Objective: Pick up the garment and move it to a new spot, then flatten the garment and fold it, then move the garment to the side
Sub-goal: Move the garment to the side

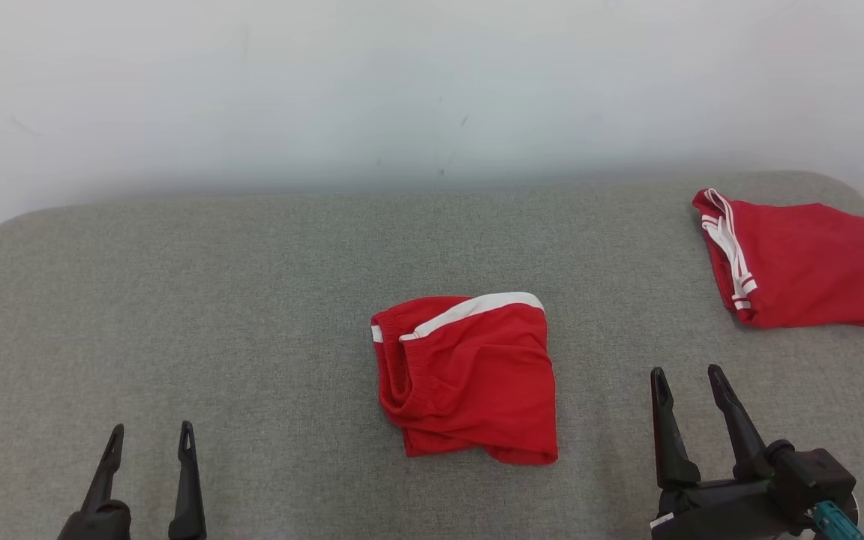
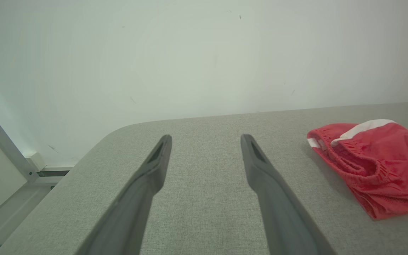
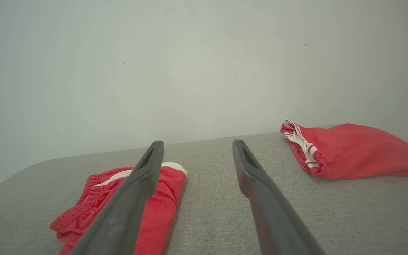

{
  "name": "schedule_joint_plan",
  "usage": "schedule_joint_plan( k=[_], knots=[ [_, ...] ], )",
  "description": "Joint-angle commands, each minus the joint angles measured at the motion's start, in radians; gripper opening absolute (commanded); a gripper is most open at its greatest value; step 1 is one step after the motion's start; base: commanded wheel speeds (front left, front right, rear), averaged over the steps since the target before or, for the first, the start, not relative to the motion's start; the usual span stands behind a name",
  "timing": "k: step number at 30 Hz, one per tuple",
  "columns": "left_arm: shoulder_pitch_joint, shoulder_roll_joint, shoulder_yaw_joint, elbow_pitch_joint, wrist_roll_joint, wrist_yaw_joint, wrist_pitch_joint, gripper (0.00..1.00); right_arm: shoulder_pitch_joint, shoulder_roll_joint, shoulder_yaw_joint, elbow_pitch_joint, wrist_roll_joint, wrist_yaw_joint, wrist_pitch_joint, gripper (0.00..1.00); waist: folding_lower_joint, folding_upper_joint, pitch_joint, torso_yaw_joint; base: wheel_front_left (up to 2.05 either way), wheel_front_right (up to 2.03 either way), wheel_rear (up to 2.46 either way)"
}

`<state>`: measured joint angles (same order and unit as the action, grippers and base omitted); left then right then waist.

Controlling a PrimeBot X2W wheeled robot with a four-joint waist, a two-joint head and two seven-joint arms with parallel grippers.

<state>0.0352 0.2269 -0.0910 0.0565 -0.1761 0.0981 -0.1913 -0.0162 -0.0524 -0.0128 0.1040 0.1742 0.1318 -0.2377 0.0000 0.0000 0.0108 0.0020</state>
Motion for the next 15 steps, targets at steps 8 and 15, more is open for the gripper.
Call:
schedule_joint_plan(
  k=[8,15],
  knots=[
    [0.004,0.01,-0.003,-0.001,-0.009,0.007,0.001,1.0,0.004,0.004,-0.001,0.002,-0.007,-0.002,0.001,1.0,0.0,0.0,0.0,0.0,0.0,0.0,0.0],
    [0.002,0.012,-0.007,0.002,-0.016,0.009,-0.001,1.0,0.003,0.004,-0.001,0.008,-0.003,-0.002,0.0,1.0,0.0,0.0,-0.001,0.001,0.0,0.0,0.0]
  ],
)
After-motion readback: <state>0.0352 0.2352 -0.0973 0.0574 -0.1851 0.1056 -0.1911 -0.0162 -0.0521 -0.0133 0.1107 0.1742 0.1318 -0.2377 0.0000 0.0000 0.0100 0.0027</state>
